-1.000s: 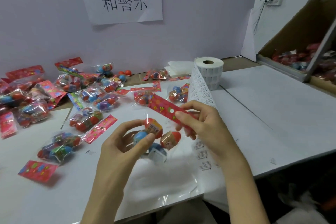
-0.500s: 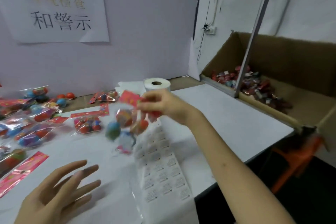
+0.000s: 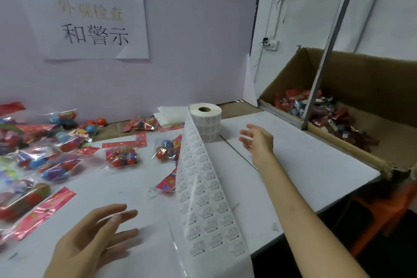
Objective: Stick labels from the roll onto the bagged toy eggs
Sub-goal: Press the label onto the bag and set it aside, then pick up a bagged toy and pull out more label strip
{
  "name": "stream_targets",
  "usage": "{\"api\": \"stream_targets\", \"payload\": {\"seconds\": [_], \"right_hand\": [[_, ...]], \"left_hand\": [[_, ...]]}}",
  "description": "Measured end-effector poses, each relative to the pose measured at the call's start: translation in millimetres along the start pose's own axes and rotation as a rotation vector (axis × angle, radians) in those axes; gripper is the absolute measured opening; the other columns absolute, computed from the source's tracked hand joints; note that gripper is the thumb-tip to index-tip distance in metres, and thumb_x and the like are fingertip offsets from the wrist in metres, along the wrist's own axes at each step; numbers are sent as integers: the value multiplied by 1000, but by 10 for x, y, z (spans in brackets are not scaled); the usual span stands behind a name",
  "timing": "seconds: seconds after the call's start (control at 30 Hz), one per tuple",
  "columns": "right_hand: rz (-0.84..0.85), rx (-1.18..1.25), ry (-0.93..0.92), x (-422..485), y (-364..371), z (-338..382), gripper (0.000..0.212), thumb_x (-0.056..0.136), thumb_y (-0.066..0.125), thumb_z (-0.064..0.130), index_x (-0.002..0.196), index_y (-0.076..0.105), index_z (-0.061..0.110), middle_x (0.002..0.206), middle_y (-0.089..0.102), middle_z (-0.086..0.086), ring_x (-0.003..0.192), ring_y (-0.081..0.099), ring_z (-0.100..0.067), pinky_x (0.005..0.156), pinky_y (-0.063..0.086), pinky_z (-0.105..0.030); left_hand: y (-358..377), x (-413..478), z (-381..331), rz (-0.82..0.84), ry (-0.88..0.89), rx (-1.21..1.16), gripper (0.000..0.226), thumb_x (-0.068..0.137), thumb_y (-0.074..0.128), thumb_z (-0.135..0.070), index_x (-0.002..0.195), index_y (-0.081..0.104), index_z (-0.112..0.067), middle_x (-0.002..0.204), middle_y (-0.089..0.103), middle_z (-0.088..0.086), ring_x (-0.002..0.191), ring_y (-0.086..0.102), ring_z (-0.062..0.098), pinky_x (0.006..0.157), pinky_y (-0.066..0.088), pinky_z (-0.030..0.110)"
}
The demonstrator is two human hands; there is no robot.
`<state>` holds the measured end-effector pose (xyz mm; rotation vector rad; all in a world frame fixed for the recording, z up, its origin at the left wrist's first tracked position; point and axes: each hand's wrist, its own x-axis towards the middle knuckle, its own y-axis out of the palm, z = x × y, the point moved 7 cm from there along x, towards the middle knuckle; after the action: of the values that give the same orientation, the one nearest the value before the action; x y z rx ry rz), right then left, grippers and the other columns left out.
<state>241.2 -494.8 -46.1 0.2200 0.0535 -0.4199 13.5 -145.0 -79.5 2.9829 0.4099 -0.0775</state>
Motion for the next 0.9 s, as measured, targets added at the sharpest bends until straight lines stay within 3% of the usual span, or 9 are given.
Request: {"api": "stream_targets", "payload": {"seconds": [0.07,0.23,0.37,0.47,0.6,0.73,0.8,0.9], "right_hand": [[90,-88,-63,-124,243,78,23,98,48,3,102,70,9,88,72,-11,63,63,-18,62,53,-25],[470,-211,-254,-631,1079,370,19,95,58,1,90,73,11,78,71,-8,57,65,-15,55,53,-24],[740,-485,-385,-1024,1755,368,15,95,65,3,103,71,14,95,75,-8,79,74,-19,71,61,-29],[877,-880,-474,-1193,2125,115,32,91,72,12,122,66,17,115,70,-4,97,69,-19,83,60,-32],[773,-1439,-618,-1142,2257,-224,58,90,70,22,142,46,9,139,54,-11,114,58,-29,84,51,-35],[662,-1525,-617,-1092,2271,-414,69,92,68,33,147,38,6,148,43,-16,127,49,-36,92,44,-39],[652,-1541,-640,-1117,2286,-426,60,91,69,35,140,46,8,141,48,-15,123,51,-34,89,44,-38],[622,-1476,-697,-1118,2269,-374,25,95,61,14,118,62,6,123,63,-12,108,61,-28,81,50,-34]], "left_hand": [[-24,-10,-16,-39,26,25,21,95,59,-17,109,72,-10,100,81,8,82,79,34,61,65,43],[-65,-3,18,-71,61,99,16,100,60,-14,106,74,-15,97,81,5,82,79,30,62,64,36],[-72,-17,11,-85,61,113,16,102,59,-13,107,73,-16,95,81,3,80,78,28,62,63,34],[-79,-30,7,-88,68,101,16,102,59,-11,108,73,-15,94,81,3,79,78,28,61,63,33],[-87,-38,-1,-87,58,78,16,102,59,-12,107,74,-15,93,80,4,79,78,27,62,64,34],[-97,-36,-15,-62,50,37,16,102,59,-17,107,74,-18,95,80,3,81,78,26,64,64,34],[-100,-28,-13,-59,55,24,16,102,59,-17,106,75,-19,96,80,3,81,78,27,64,65,36],[-93,-28,-13,-60,59,21,15,102,60,-17,105,75,-19,95,80,3,81,78,27,66,65,38]]}}
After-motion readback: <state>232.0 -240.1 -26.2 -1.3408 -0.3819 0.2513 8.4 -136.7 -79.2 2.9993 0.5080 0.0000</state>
